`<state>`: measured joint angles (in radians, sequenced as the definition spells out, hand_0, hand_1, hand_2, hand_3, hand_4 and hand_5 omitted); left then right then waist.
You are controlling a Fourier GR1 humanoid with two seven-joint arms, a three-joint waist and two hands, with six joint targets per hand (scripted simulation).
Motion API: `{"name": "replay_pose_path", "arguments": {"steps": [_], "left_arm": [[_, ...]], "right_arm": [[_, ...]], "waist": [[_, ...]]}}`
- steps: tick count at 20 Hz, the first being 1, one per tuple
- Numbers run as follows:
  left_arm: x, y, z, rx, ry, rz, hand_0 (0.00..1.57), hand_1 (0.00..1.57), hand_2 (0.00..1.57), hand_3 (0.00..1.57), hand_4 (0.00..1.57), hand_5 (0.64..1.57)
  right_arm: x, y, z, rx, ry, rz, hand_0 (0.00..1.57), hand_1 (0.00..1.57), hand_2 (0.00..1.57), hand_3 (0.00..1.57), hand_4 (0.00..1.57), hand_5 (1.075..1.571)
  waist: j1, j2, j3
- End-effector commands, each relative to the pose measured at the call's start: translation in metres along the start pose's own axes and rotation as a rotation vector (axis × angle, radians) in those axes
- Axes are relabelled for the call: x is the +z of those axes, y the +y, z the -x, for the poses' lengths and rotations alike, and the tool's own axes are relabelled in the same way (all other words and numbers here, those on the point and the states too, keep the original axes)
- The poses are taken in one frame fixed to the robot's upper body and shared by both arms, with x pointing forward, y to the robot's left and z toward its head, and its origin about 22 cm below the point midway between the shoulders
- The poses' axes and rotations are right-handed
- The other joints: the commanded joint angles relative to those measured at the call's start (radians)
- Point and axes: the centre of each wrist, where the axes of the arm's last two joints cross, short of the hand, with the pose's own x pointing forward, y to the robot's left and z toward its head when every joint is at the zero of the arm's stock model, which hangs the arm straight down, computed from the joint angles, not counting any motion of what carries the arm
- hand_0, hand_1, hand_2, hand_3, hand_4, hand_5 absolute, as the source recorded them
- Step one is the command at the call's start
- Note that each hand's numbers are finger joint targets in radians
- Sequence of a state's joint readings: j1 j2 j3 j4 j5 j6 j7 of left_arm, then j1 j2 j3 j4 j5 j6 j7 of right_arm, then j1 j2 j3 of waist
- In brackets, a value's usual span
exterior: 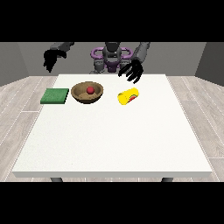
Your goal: Pick the cup and pour the ball into the bowl, then pick the bowl and place it on the pad
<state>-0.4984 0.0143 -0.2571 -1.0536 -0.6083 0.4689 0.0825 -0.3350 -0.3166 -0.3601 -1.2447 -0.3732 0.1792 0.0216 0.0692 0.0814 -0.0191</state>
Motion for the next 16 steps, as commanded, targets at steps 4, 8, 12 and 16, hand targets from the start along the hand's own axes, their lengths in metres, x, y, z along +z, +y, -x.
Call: {"name": "replay_pose_path", "arguments": {"steps": [4,8,12,16], "left_arm": [[0.045,-0.002,0.005,0.504,-0.109,0.061,0.00,0.00,0.00,0.00,0.90,1.457],[0.064,0.000,0.034,0.559,-0.147,0.086,0.00,0.00,0.00,0.00,0.90,1.448],[0.046,0.017,0.034,0.569,-0.181,0.077,0.00,0.00,0.00,0.00,0.91,1.445],[0.051,0.022,0.022,0.560,-0.192,0.100,0.00,0.00,0.00,0.00,0.92,1.436]], "right_arm": [[-0.011,0.041,0.005,0.001,-0.048,0.046,0.00,0.00,0.00,0.00,0.55,1.567],[0.000,0.032,0.032,0.015,-0.030,0.094,0.00,0.00,0.00,0.00,0.50,1.566],[0.001,0.051,0.068,0.008,-0.032,0.071,0.00,0.00,0.00,0.00,0.52,1.570],[-0.009,0.038,0.086,0.025,-0.001,0.090,0.00,0.00,0.00,0.00,0.43,1.570]], "waist": [[0.064,0.082,0.0133],[0.099,0.094,0.0184],[0.068,0.113,0.0191],[0.089,0.091,0.0195]]}}
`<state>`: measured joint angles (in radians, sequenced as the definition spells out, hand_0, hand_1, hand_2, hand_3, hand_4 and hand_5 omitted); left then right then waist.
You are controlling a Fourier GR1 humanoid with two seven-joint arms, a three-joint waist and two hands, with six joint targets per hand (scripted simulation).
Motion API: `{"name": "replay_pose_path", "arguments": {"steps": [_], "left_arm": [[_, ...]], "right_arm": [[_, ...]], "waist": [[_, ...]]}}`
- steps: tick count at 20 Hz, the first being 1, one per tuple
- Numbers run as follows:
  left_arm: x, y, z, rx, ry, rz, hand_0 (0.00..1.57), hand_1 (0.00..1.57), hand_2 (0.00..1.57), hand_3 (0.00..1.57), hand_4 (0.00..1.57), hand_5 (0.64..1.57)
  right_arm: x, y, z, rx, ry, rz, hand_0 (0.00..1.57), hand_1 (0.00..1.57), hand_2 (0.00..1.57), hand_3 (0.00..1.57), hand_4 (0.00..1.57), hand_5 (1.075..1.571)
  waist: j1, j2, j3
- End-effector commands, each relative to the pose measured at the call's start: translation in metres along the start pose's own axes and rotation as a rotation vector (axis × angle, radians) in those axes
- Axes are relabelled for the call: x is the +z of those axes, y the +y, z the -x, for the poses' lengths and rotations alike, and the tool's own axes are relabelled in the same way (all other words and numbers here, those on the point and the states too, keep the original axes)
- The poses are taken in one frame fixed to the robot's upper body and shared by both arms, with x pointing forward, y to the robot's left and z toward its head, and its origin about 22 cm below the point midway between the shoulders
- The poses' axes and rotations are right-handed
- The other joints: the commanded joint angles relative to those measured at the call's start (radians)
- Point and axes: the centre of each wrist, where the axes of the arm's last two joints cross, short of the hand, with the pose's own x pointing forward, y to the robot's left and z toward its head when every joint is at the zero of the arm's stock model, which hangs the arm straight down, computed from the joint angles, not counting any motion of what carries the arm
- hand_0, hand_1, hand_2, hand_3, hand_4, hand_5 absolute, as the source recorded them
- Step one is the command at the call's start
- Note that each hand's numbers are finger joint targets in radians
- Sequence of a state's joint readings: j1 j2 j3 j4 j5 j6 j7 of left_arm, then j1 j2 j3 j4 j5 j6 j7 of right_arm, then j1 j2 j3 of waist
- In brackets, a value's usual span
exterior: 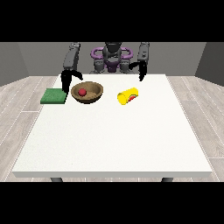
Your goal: Pick the cup and pour the ball into the bowl, then pick the bowl and place it on the pad
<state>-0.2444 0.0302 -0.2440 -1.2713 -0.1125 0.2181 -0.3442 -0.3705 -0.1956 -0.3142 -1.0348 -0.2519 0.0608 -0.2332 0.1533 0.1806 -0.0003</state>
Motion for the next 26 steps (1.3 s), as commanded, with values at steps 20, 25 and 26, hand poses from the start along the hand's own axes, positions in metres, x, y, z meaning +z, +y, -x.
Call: {"name": "replay_pose_path", "arguments": {"steps": [20,25,26], "left_arm": [[0.000,0.029,-0.038,-0.002,-0.049,0.013,0.00,0.00,0.00,0.00,0.95,1.422],[-0.001,0.006,-0.062,-0.021,-0.162,0.049,0.00,0.00,0.00,0.00,0.95,1.422],[0.007,0.022,-0.046,-0.021,-0.103,0.046,0.00,0.00,0.00,0.00,0.95,1.421]], "right_arm": [[0.021,0.003,0.083,-0.066,0.095,0.075,0.00,0.00,0.00,0.00,0.48,1.565],[0.026,-0.019,0.087,-0.148,0.133,0.238,1.39,1.39,1.26,0.47,0.66,1.473],[0.037,-0.033,0.088,-0.112,0.188,0.249,1.57,1.57,1.57,1.01,0.84,1.457]], "waist": [[0.022,0.012,0.0008],[0.068,0.121,0.0031],[0.046,0.073,0.0008]]}}
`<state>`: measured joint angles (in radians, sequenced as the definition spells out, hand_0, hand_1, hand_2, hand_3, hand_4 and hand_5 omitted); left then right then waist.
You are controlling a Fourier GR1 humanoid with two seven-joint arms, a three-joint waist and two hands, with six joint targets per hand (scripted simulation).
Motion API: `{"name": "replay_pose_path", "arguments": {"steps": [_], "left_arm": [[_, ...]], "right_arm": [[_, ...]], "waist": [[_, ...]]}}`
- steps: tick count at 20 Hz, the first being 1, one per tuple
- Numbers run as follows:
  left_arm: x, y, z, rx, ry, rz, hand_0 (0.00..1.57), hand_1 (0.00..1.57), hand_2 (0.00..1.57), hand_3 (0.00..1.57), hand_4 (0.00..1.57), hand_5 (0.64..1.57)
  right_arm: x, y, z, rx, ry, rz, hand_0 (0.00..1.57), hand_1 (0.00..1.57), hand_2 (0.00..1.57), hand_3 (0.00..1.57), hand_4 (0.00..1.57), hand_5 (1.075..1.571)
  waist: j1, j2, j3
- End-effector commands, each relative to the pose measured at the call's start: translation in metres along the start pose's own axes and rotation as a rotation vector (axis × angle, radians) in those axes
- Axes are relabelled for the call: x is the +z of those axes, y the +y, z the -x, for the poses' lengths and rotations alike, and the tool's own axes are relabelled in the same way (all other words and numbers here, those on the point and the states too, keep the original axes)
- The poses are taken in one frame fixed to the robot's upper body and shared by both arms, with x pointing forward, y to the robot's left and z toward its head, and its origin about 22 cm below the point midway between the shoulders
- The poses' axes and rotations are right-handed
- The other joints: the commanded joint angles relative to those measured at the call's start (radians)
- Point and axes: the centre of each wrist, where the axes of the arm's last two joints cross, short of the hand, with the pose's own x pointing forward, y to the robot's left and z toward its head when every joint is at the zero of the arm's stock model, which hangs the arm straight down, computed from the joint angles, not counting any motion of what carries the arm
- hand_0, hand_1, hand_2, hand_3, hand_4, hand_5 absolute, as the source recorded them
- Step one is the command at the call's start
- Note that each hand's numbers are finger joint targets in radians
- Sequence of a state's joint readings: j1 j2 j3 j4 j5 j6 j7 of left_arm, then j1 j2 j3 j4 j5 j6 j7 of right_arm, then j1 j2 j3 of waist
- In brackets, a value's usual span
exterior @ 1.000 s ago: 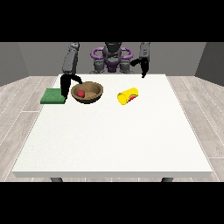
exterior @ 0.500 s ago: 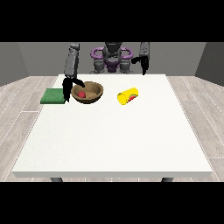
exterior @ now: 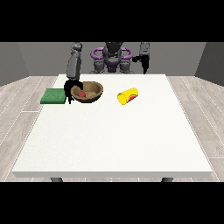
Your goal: Pick the cup and pour the ball into the bowl, then pick the bowl and place it on the pad
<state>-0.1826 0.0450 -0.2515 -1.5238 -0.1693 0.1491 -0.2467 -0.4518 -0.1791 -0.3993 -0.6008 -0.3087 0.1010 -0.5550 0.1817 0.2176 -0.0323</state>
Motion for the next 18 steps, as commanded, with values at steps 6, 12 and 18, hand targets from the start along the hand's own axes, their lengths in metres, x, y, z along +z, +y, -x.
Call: {"name": "replay_pose_path", "arguments": {"steps": [6,12,18], "left_arm": [[0.006,0.011,-0.004,0.011,0.005,0.009,0.00,0.00,0.00,0.00,1.01,1.382],[0.010,0.039,0.020,0.003,0.061,-0.034,0.00,0.00,0.00,0.00,1.12,1.358],[0.023,0.020,0.029,0.011,0.157,-0.050,0.00,0.00,0.00,0.00,1.16,1.357]], "right_arm": [[0.004,-0.035,-0.007,0.025,0.161,0.199,1.57,1.57,1.57,1.57,0.94,1.488],[-0.042,-0.027,-0.063,0.050,0.147,0.184,1.57,1.57,1.57,1.53,0.94,1.495],[-0.039,-0.041,-0.069,0.137,0.222,0.196,1.57,1.57,1.57,1.26,0.93,1.503]], "waist": [[0.018,-0.001,0.0317],[-0.023,-0.030,0.0314],[-0.085,-0.118,0.0317]]}}
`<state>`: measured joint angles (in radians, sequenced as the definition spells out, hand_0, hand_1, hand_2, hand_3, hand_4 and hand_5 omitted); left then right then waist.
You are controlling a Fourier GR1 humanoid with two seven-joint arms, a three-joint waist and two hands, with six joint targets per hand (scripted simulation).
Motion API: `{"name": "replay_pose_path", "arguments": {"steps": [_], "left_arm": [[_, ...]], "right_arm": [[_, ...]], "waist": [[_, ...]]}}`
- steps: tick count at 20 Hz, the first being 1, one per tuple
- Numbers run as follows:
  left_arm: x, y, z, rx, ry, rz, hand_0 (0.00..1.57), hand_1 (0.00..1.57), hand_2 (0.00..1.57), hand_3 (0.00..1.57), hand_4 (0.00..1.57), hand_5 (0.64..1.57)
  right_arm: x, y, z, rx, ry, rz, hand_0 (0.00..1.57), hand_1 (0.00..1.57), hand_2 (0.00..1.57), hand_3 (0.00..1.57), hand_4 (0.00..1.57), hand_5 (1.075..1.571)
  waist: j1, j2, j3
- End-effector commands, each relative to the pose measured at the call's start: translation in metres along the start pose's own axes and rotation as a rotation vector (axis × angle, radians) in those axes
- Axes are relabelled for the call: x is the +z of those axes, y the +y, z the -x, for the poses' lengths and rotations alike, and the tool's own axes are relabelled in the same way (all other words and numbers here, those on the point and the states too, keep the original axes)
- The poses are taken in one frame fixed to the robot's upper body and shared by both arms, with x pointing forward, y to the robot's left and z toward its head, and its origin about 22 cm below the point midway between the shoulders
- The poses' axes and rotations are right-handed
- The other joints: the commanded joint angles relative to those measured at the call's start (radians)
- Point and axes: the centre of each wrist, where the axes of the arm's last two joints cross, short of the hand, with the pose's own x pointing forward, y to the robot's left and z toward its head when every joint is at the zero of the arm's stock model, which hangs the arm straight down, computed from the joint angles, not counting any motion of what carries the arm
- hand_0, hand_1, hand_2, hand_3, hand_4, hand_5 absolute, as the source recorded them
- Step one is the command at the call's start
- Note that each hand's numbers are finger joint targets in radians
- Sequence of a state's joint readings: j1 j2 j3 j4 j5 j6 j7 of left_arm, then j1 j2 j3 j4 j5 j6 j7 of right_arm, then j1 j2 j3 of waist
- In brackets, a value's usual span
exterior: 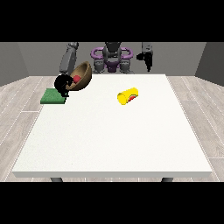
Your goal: Pick the cup and pour the ball into the bowl, then pick the bowl and place it on the pad
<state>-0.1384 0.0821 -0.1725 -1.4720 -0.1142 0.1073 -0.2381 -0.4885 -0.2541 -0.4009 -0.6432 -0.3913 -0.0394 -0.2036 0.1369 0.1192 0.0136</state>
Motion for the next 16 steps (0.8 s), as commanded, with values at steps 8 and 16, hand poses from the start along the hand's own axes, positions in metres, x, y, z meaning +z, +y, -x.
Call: {"name": "replay_pose_path", "arguments": {"steps": [8,16], "left_arm": [[0.018,-0.016,0.023,0.007,0.088,-0.042,0.00,0.00,0.00,0.00,1.17,1.344],[0.005,-0.007,0.037,-0.002,-0.027,-0.051,0.00,0.00,0.00,0.00,1.18,1.345]], "right_arm": [[-0.019,-0.065,-0.104,0.118,-0.016,0.046,1.57,1.57,1.57,1.11,0.94,1.489],[-0.015,-0.087,-0.100,0.060,-0.084,0.041,1.57,1.57,1.57,0.87,0.95,1.502]], "waist": [[-0.081,-0.057,-0.0132],[-0.070,0.061,-0.0133]]}}
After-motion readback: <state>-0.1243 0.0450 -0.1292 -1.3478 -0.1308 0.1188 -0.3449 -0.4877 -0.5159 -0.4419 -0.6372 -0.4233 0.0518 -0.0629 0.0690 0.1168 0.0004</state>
